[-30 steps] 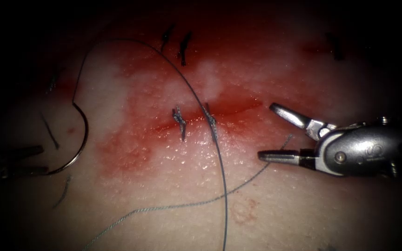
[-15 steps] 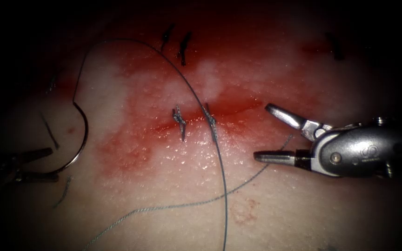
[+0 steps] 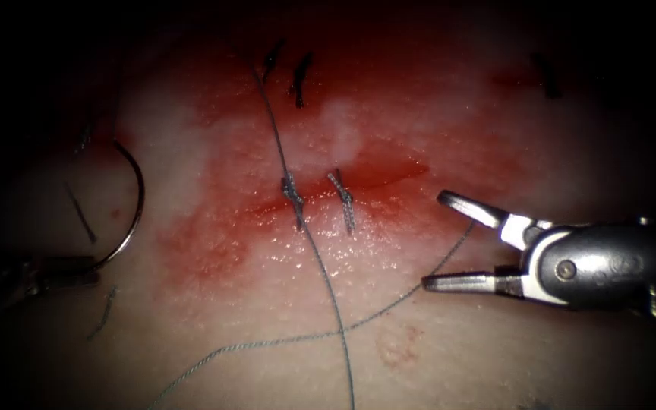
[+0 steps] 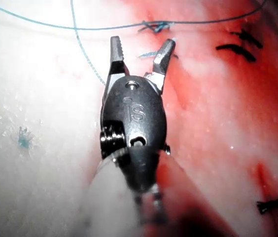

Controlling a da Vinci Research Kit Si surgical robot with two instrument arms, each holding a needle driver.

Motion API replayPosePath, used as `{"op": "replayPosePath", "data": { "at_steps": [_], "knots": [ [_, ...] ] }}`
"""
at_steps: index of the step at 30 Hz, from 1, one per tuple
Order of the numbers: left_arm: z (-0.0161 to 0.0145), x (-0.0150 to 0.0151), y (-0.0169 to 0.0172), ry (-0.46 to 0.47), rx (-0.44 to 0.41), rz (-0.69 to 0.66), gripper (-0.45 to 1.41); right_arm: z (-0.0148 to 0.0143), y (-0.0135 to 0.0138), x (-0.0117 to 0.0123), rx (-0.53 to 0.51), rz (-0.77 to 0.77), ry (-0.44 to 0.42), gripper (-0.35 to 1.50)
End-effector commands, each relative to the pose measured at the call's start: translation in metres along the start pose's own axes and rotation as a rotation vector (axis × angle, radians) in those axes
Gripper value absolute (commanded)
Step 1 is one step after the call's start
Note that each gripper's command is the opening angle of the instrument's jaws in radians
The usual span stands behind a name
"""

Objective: Wound Closure

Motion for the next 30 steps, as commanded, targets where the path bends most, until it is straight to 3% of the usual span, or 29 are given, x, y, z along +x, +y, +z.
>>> {"op": "replayPosePath", "data": {
  "at_steps": [1,4,5,9,12,18,20,22,27,30],
  "knots": [
    [0.0011,0.0009,-0.0002,0.014,0.012,0.015,-0.45,0.0004,-0.0012,0.0008,-0.004,0.067,0.020,0.81],
    [0.0026,0.0050,-0.0002,0.059,0.070,0.076,-0.45,-0.0002,-0.0021,0.0034,0.000,0.261,0.016,0.86],
    [0.0038,0.0070,0.0002,0.065,0.087,0.108,-0.45,-0.0003,-0.0026,0.0047,0.001,0.367,0.010,1.05],
    [0.0059,0.0102,0.0015,0.085,0.087,0.172,-0.45,0.0002,-0.0032,0.0067,-0.001,0.556,0.000,1.23],
    [0.0066,0.0144,0.0029,0.118,0.106,0.233,-0.45,0.0010,-0.0028,0.0078,-0.006,0.596,-0.024,1.21],
    [0.0053,0.0191,0.0041,0.171,0.145,0.303,-0.45,0.0004,-0.0024,0.0074,0.002,0.639,-0.030,1.08],
    [0.0050,0.0200,0.0044,0.173,0.171,0.311,-0.45,0.0002,-0.0020,0.0075,-0.020,0.652,-0.046,1.08],
    [0.0054,0.0207,0.0055,0.105,0.260,0.355,-0.45,0.0002,-0.0008,0.0078,-0.093,0.668,-0.116,1.11],
    [0.0075,0.0207,0.0068,0.061,0.308,0.416,-0.45,-0.0001,0.0010,0.0087,-0.179,0.692,-0.187,1.25],
    [0.0084,0.0196,0.0076,-0.067,0.402,0.498,-0.45,-0.0005,0.0023,0.0092,-0.230,0.724,-0.237,1.23]
  ]
}}
